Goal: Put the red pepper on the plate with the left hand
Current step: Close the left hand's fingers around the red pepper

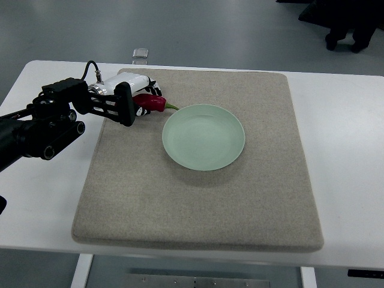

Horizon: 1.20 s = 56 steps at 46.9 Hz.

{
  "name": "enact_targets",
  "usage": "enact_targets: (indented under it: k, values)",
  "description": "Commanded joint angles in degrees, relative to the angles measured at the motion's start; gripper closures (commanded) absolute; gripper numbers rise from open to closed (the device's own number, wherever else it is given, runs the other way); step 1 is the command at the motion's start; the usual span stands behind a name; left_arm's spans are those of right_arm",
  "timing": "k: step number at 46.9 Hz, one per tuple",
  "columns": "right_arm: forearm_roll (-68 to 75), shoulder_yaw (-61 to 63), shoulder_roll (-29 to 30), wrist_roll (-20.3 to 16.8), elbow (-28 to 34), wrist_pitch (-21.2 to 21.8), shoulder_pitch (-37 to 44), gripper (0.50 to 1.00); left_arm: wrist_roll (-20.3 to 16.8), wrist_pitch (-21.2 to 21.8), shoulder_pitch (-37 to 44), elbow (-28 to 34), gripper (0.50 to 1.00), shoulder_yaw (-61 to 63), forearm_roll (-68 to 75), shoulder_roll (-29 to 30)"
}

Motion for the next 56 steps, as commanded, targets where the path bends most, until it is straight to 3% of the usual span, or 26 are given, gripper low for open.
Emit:
enact_targets:
  k: [1,20,39,46,56]
  values:
    - [0.0,0.0,0.0,0.0,0.0,0.0,0.0,0.568,0.0,0.0,-0.1,0.0,0.791,0.0,0.0,0.0]
    - [0.0,0.1,0.0,0.0,0.0,0.0,0.0,0.568,0.0,0.0,-0.1,0.0,0.793,0.0,-0.1,0.0]
    - [0.0,0.0,0.0,0.0,0.0,0.0,0.0,0.568,0.1,0.0,-0.1,0.0,0.913,0.0,-0.1,-0.3]
    - [0.0,0.0,0.0,0.0,-0.1,0.0,0.0,0.568,0.1,0.0,-0.1,0.0,1.0,0.0,-0.2,-0.3]
    - [0.0,0.0,0.0,0.0,0.0,0.0,0.0,0.568,0.1,0.0,-0.1,0.0,1.0,0.0,-0.4,-0.3]
